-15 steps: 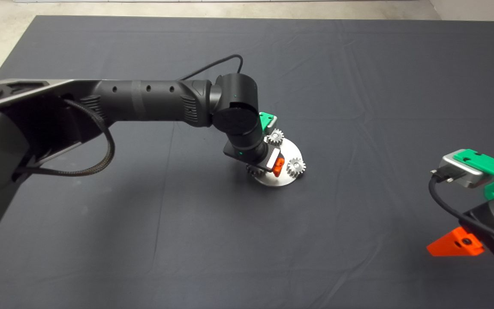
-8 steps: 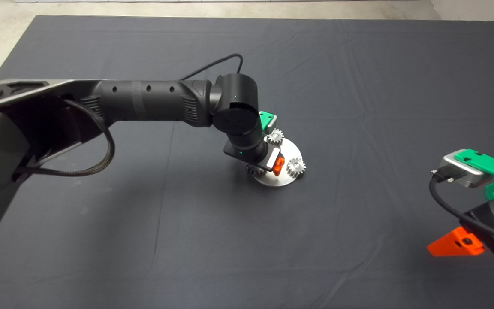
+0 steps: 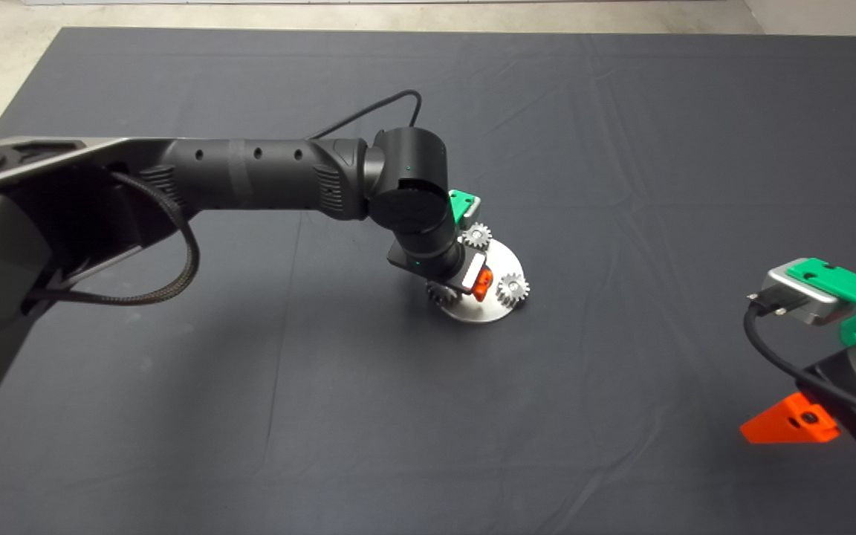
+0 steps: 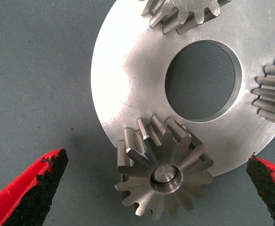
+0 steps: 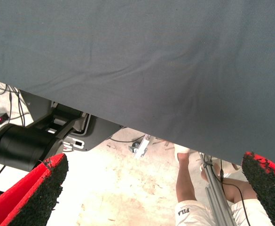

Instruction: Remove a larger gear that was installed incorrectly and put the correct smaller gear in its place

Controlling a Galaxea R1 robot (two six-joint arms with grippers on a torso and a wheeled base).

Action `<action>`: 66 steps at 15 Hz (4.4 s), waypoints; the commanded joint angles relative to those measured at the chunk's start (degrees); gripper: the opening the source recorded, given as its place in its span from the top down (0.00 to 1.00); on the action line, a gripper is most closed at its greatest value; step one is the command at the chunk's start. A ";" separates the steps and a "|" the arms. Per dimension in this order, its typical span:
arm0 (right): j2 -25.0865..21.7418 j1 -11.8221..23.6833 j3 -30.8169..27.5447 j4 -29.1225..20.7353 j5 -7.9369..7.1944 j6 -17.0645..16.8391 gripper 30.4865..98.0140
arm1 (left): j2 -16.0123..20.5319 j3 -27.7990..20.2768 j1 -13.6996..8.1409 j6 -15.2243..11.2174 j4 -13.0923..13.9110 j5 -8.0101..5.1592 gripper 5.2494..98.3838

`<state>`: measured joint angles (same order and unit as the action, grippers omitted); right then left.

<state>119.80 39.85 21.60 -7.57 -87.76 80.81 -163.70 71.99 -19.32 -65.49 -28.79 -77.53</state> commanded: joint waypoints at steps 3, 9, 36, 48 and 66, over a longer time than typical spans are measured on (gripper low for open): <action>-0.21 1.11 -0.08 -1.92 -6.81 -0.22 0.01 | -0.10 -0.72 -0.19 0.36 -0.82 -0.07 0.00; -0.21 1.11 -0.08 -1.92 -6.81 -0.22 0.01 | 0.08 -0.55 -0.02 0.45 -0.91 0.10 0.00; -0.21 1.20 -0.08 -1.92 -6.81 -0.22 0.01 | 0.08 -3.89 1.04 -0.25 -2.58 0.36 0.41; -0.13 1.20 -0.08 -1.92 -6.77 -0.22 0.01 | -0.45 -2.48 0.95 -0.96 -2.58 0.10 0.46; -0.13 1.20 -0.08 -1.92 -6.72 -0.22 0.01 | -0.45 -3.53 0.86 -1.84 -3.73 -0.19 0.59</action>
<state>119.82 39.88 21.60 -7.57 -87.76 80.81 -164.13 69.21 -17.44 -66.89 -31.83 -79.10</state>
